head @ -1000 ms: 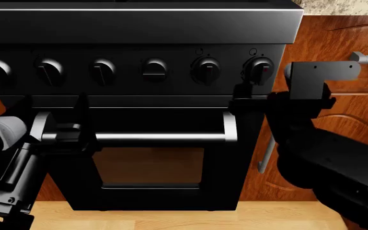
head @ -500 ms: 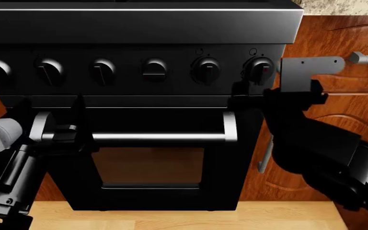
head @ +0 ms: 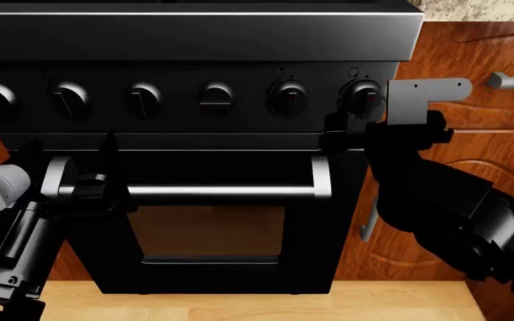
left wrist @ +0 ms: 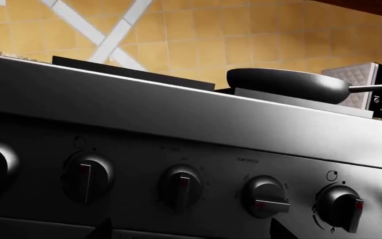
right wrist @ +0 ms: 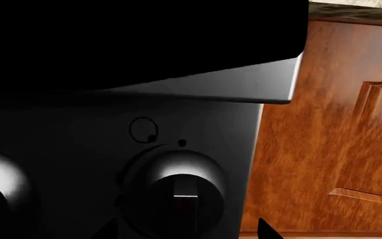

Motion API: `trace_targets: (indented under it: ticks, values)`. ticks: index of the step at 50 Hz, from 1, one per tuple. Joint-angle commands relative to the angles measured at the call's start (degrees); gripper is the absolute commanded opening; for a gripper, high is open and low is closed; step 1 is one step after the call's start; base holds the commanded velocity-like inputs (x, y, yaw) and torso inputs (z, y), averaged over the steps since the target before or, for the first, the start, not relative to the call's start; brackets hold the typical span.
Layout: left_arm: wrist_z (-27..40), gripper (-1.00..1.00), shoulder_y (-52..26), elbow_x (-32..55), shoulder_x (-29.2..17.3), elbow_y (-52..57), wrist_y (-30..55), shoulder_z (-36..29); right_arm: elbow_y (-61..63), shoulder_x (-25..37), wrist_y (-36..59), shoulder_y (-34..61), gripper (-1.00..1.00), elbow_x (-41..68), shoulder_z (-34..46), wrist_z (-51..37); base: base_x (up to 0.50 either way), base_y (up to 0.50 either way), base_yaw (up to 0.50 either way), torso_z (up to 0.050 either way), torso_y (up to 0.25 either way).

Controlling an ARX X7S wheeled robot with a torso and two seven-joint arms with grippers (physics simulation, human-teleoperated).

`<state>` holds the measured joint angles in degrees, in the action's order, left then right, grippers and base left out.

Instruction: Pick the croissant and place it on the pan. Then turn on the stove to warm the croissant.

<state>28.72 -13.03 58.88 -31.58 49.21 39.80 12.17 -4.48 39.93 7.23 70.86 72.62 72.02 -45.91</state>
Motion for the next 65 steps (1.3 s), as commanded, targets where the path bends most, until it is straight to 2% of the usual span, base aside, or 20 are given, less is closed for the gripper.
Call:
trace_targets:
  ticks: [1,18,19,44,65]
  values:
    - [0.17,1.00,0.10,-0.11,-0.06,-0.21,-0.20,-0.26,-2.18,-0.84,-0.13,0.16,1.00,-0.44,-0.11,0.99,0.00,0.00,0.00,0.000,0.000]
    - [0.55,1.00,0.13,-0.10,-0.16,-0.36,-0.35,-0.74,-4.77,-1.88,-0.60,0.01,1.00,-1.08,-0.23,2.43,0.00,0.00,0.00,0.000,0.000]
    - [0.57,1.00,0.12,-0.09,-0.18,-0.37,-0.35,-0.77,-4.99,-1.99,-0.75,-0.01,-1.00,-1.34,-0.23,2.27,0.00,0.00,0.00,0.000,0.000]
    - [0.77,1.00,0.21,0.05,-0.46,-0.74,-0.92,-0.97,-5.20,-2.19,-0.58,0.45,-1.00,-2.97,-0.03,2.12,0.01,0.00,0.00,0.000,-0.004]
    - [1.29,1.00,0.51,0.50,-1.08,-0.32,-1.27,-0.69,-2.01,-1.21,6.71,5.52,-1.00,-11.73,5.79,-0.15,0.00,0.00,0.00,0.000,-0.001]
